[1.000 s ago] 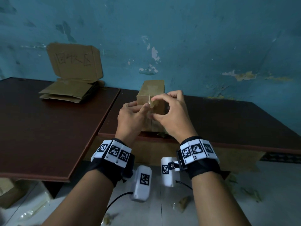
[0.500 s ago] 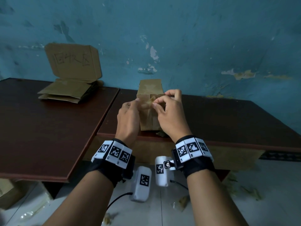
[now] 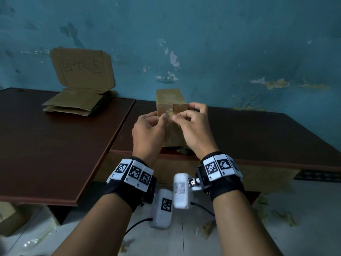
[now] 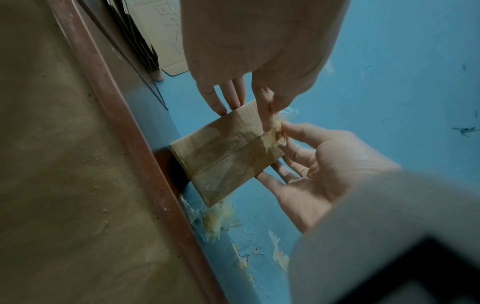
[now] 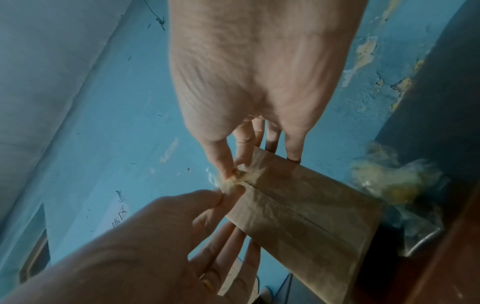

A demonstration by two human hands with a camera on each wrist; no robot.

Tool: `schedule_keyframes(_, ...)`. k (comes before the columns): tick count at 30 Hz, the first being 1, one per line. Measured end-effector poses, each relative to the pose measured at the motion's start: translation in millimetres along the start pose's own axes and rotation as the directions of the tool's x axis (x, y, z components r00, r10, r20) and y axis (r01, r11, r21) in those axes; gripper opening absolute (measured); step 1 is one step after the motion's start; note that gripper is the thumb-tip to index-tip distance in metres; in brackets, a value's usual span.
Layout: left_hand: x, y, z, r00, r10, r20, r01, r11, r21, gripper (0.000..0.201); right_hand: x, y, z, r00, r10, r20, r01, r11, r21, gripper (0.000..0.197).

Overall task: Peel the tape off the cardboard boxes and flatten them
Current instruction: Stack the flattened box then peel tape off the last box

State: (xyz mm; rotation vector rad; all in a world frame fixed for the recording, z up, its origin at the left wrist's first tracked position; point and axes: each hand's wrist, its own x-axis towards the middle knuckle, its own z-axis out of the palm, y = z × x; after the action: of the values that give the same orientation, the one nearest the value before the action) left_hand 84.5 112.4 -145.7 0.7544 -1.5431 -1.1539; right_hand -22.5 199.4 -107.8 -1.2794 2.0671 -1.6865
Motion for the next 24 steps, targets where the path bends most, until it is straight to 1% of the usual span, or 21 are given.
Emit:
schedule_keyframes(2,1.7,-1.9,-1.9,1.000,0.001,-0.027,-0.001,1.000,0.013,0.026,-0.4,-0.2,-2.5,1.000,-0.001,0.002,0.001,1.000,-0.006,0.024)
schedule_keyframes(4,2.9,-2.5,-5.3,0.999,-0.014,-0.051,0.013,1.000,-0.021,0.033,-0.8,-0.4,-5.0,1.000,-0.002,0.006,0.002,1.000,0.003,0.023)
schedule_keyframes(6,3.6,-2.2,-8.4,1.000,0.001,-0.031,-0.001,1.000,-0.012,0.031,-0.8,0.0,-6.5,1.000,-0.003,0.011,0.003,1.000,-0.001,0.017)
schedule_keyframes(8,2.5,-1.1,-9.0,0.999,0.046,0.000,-0.046,0.999,0.001,0.021,-0.7,-0.6,-5.8,1.000,-0.005,0.001,0.005,1.000,-0.010,0.013)
schedule_keyframes(10,1.3,-0.7,-6.5,0.997,0.059,0.042,-0.056,0.997,-0.057,0.014,-0.4,-0.9,-3.6,1.000,-0.004,-0.022,0.004,1.000,-0.003,0.011)
schedule_keyframes(11,1.0,-0.5,-5.2,0.996,0.070,0.061,-0.064,0.993,-0.097,0.013,-0.6,-1.4,-2.7,1.000,0.001,-0.030,-0.001,1.000,0.010,0.011)
schedule_keyframes(13,1.3,1.8,-4.4,0.992,0.090,0.083,-0.078,0.988,-0.134,0.018,-0.2,-2.5,-1.9,1.000,0.013,-0.026,-0.012,0.999,0.050,0.014)
schedule_keyframes(15,2.0,4.9,-5.8,0.986,0.108,0.127,-0.096,0.990,-0.103,0.027,0.5,-3.3,-2.8,1.000,0.026,-0.006,-0.025,0.996,0.085,0.020)
schedule_keyframes(16,1.5,6.5,-6.8,0.982,0.110,0.155,-0.100,0.992,-0.075,0.026,0.6,-3.8,-3.6,1.000,0.028,0.005,-0.028,0.995,0.092,0.024)
schedule_keyframes(18,0.7,7.6,-7.3,0.975,0.101,0.197,-0.095,0.995,-0.039,0.014,1.5,-4.1,-5.6,1.000,0.019,0.021,-0.021,0.995,0.095,0.028)
schedule_keyframes(20,2.6,5.7,-7.6,0.978,0.098,0.187,-0.100,0.995,0.001,0.007,1.9,-4.6,-5.5,1.000,0.002,0.029,-0.005,0.995,0.096,0.027)
schedule_keyframes(21,3.6,5.4,-8.1,0.979,0.100,0.175,-0.105,0.994,0.016,0.008,2.2,-5.0,-4.9,1.000,-0.009,0.030,0.006,0.995,0.102,0.025)
schedule_keyframes(24,6.3,5.8,-10.7,0.987,0.107,0.123,-0.115,0.992,0.056,0.021,4.3,-5.1,-3.0,0.998,-0.060,0.023,0.056,0.989,0.135,0.019)
